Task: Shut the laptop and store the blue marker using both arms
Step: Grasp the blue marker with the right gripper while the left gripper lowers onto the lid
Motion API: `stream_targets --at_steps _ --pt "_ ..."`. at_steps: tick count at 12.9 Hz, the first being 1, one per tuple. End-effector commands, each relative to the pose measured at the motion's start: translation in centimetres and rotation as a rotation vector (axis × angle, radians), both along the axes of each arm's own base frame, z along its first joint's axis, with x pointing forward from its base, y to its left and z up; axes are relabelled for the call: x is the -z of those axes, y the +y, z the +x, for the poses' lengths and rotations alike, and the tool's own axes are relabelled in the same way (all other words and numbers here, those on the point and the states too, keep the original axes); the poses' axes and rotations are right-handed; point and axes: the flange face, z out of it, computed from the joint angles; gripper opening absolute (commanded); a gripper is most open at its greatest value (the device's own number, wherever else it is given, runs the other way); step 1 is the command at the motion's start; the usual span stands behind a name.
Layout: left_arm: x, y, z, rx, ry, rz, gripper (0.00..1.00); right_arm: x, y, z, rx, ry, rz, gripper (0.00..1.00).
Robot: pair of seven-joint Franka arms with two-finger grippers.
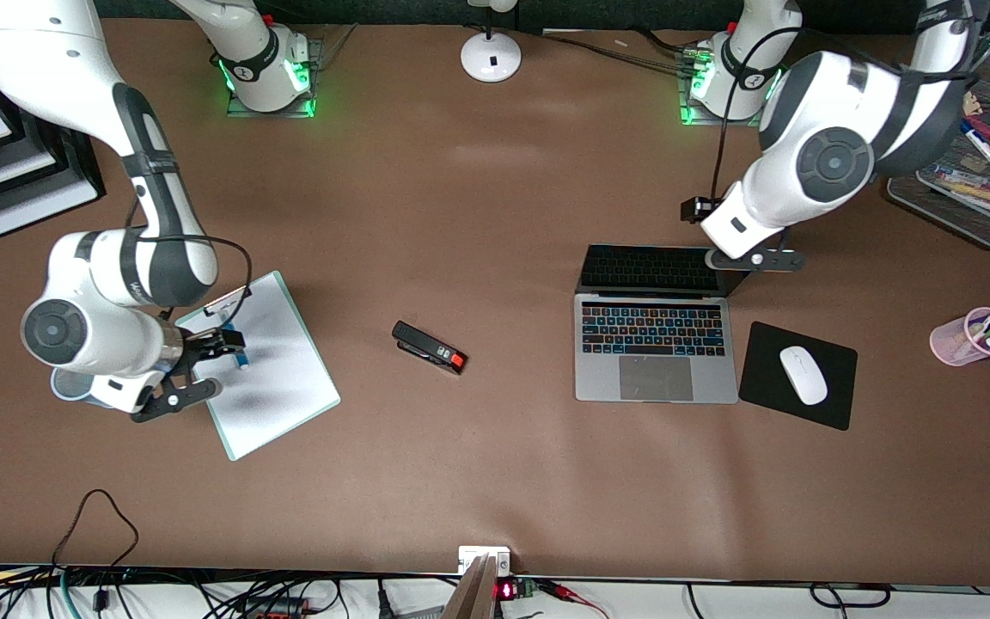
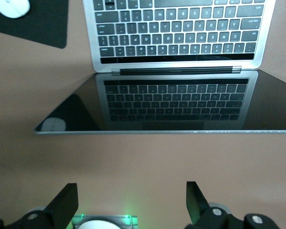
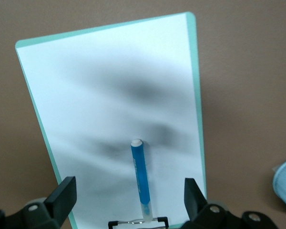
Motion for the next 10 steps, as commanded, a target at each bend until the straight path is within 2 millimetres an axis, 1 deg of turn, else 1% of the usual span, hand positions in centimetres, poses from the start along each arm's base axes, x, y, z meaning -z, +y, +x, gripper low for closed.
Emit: stream_targets --at_steps 1,2,3,5,7,9,10 --pt "1.0 -0.3 -1.0 -0.006 -0.028 0.000 1.00 2.5 -1.5 0.2 -0.007 0.026 -0.001 1.00" --pt "1.5 -0.6 -1.3 -0.002 -0.029 -0.002 1.00 3.8 -2.4 0.2 0.008 0.033 0.001 1.00" --pt "1.8 -0.7 -1.5 0.002 -0.030 -0.001 1.00 4.8 -2.7 0.0 0.011 0.035 0.001 1.00" --pt "2.8 -0.8 -1.7 0.005 -0.040 -0.005 1.00 6.2 -2.8 -0.3 0.007 0.008 0.000 1.00" --pt "3.4 -0.9 -1.6 0.003 -0.060 -0.014 1.00 7.7 -2.7 -1.2 0.005 -0.006 0.004 1.00" --pt "3.9 -1.0 -1.1 0.002 -0.073 -0.024 1.00 7.9 -2.5 -1.2 -0.014 -0.006 0.004 1.00" --pt "4.2 -1.1 -0.9 0.000 -0.086 -0.031 1.00 8.0 -2.4 -1.2 -0.062 -0.005 0.010 1.00"
